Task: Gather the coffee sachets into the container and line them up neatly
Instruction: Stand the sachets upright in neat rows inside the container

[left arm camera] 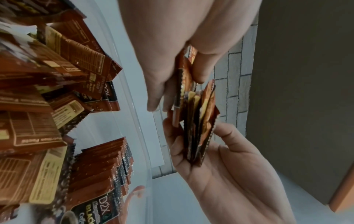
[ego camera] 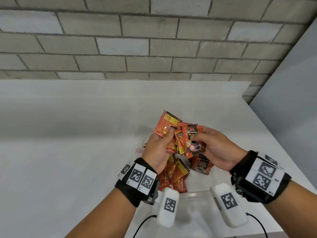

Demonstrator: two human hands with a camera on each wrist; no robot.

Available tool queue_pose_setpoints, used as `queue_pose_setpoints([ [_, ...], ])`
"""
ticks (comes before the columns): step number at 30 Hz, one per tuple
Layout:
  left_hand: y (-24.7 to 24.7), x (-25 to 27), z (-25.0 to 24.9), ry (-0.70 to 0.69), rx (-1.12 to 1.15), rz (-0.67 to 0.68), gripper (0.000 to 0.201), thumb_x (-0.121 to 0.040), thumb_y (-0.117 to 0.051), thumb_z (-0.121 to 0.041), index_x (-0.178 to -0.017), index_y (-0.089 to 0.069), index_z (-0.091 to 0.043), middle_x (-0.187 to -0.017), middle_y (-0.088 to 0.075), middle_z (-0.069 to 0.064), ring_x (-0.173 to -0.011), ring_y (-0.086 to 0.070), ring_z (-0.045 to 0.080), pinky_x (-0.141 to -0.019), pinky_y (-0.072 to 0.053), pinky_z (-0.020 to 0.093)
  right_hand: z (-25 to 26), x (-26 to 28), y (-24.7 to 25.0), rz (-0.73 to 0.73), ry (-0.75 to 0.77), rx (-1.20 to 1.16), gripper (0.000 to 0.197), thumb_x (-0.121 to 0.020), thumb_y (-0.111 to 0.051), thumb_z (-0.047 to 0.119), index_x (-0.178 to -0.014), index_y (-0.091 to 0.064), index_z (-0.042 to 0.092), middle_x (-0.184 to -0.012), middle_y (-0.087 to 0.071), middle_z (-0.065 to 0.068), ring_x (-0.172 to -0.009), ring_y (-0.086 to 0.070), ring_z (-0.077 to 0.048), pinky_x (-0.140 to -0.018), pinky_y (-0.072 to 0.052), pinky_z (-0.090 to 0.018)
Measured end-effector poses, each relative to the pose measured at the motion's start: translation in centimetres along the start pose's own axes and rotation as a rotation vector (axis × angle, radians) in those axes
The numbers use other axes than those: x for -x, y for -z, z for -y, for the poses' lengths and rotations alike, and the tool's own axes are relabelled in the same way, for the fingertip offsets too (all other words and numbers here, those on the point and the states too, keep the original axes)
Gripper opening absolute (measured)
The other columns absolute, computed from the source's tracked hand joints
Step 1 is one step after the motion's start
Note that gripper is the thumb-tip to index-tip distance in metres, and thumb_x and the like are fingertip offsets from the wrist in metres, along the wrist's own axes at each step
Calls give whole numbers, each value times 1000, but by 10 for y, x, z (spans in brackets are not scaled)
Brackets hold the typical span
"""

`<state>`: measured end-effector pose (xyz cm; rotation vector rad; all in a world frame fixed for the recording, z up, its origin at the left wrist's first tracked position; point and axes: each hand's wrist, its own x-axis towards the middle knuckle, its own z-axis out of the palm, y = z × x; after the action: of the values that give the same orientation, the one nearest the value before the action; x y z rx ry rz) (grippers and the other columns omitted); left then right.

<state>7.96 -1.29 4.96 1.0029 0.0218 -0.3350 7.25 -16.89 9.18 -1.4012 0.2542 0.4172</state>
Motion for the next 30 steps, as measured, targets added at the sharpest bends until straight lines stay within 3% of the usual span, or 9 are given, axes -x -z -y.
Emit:
queue_pose_setpoints([
  [6,2,1,-5,39,-68,44,40,-94,-39,-44,-120,-58,-21,-116,-69,8,-109,-64,24,-96,-49,44,5,0,3,-104,51,-17,23,-92,-51,2,-114,-57,8,-94,-70,-10,-73,-68,-18,-68,-57,-36],
  [10,4,1,-3,76,-119,14,34,-101,-33,-36,-114,-61,-21,-114,-69,5,-111,-63,24,-102,-43,51,7,1,6,-140,58,-102,27,-92,-49,2,-119,-56,4,-105,-68,-17,-85,-66,-26,-82,-55,-45],
  [16,-6,0,-1,124,-236,-10,30,-101,-41,-32,-113,-62,-15,-120,-64,16,-112,-60,32,-96,-46,49,7,4,6,-94,27,-93,32,-93,-49,3,-124,-54,2,-102,-68,-16,-83,-66,-25,-78,-55,-41],
  [19,-2,0,-7,104,-60,72,42,-90,-53,-46,-121,-59,-19,-121,-62,12,-112,-59,33,-94,-44,57,8,6,4,-49,44,-144,35,-91,-49,3,-126,-53,1,-105,-67,-18,-86,-65,-26,-80,-54,-41],
  [22,-6,4,-8,131,63,278,53,-70,-71,-57,-111,-69,-24,-114,-65,8,-105,-61,27,-95,-43,57,5,11,-2,70,52,-147,44,-85,-54,5,-128,-51,1,-114,-65,-19,-99,-64,-32,-86,-52,-41],
  [24,-12,5,-4,153,80,316,57,-62,-84,-42,-109,-67,-16,-106,-65,11,-98,-62,25,-90,-48,47,1,14,-9,147,60,-16,45,-86,-58,10,-130,-50,8,-123,-62,-16,-114,-59,-31,-97,-48,-43],
  [26,-16,2,-1,180,91,271,45,-66,-77,-17,-106,-61,-6,-93,-63,13,-85,-64,23,-78,-52,37,-1,16,-12,142,145,377,44,-92,-58,23,-135,-46,20,-135,-54,-4,-126,-51,-21,-106,-41,-41],
  [28,-16,0,0,246,152,201,34,-64,-67,-13,-96,-59,-5,-86,-57,13,-76,-60,22,-72,-49,33,3,15,-8,55,219,883,60,-91,-52,43,-146,-31,29,-154,-23,6,-142,-21,-14,-116,-23,-42],
  [30,-13,-2,1,291,189,146,34,-63,-66,-14,-95,-59,-6,-87,-53,14,-76,-55,24,-73,-48,35,8,15,-6,9,267,1111,85,-79,-45,62,-150,-13,30,-158,0,12,-145,0,-8,-119,-11,-43],
])
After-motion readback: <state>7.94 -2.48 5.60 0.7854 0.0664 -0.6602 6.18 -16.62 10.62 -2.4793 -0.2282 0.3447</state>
